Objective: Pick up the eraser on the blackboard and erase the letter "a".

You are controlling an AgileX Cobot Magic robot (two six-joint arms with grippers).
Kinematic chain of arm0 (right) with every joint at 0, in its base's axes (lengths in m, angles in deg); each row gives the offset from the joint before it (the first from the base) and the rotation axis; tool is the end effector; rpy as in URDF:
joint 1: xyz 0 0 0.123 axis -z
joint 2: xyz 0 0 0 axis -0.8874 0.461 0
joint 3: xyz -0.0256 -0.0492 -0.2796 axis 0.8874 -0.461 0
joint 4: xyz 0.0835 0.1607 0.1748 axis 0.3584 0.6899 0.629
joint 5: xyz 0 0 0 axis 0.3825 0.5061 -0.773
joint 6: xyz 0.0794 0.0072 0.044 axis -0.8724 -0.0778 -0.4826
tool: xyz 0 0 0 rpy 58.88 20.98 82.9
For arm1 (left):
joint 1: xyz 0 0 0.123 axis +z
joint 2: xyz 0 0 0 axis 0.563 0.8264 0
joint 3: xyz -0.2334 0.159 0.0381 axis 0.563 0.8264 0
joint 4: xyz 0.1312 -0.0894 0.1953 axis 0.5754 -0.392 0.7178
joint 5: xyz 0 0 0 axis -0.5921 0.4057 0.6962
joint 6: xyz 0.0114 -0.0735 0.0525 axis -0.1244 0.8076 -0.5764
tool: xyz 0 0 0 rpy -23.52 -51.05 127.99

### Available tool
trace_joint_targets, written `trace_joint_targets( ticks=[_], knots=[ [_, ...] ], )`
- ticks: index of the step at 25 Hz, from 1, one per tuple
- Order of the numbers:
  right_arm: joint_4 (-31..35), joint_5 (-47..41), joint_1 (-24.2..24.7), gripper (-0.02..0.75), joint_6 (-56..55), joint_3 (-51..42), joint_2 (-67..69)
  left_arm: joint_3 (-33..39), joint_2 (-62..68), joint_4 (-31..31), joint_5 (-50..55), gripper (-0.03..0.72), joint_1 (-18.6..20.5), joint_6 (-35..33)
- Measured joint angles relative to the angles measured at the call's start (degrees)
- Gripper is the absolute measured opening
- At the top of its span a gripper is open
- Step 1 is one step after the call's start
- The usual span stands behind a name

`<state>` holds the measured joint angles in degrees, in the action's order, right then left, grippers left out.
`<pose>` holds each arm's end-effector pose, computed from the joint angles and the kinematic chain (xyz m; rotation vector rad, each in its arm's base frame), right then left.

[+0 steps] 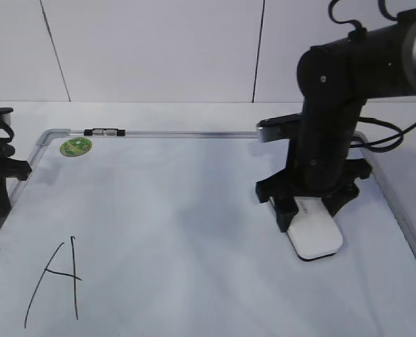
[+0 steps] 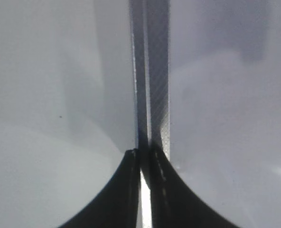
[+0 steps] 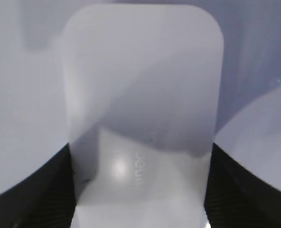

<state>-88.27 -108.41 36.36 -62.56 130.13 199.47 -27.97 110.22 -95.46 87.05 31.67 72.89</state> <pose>0.3361 0.1586 0.1695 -0.4895 3.0944 -0.1053 0.3529 -0.0229 0.1532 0.0696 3.0812 -0.1175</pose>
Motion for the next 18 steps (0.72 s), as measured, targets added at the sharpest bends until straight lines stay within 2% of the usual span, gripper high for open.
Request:
trace_joint_targets(
  ticks=[3,10,14,18],
  knots=[
    [1.18,0.0,-5.05,0.535,0.49,0.12,0.0,-0.13,0.0,0.0,0.0,0.017,0.0,0.0],
    [9.78,0.0,-17.04,0.534,3.51,3.94,1.7,-0.13,0.0,0.0,0.0,0.017,0.0,0.0],
    [11.77,-0.12,-18.97,0.534,3.88,5.7,2.56,-0.13,0.0,0.0,0.0,0.017,0.0,0.0],
    [9.5,-0.47,-18.06,0.533,3.87,5.7,2.66,-0.13,0.0,0.0,0.0,0.017,0.0,0.0]
  ],
)
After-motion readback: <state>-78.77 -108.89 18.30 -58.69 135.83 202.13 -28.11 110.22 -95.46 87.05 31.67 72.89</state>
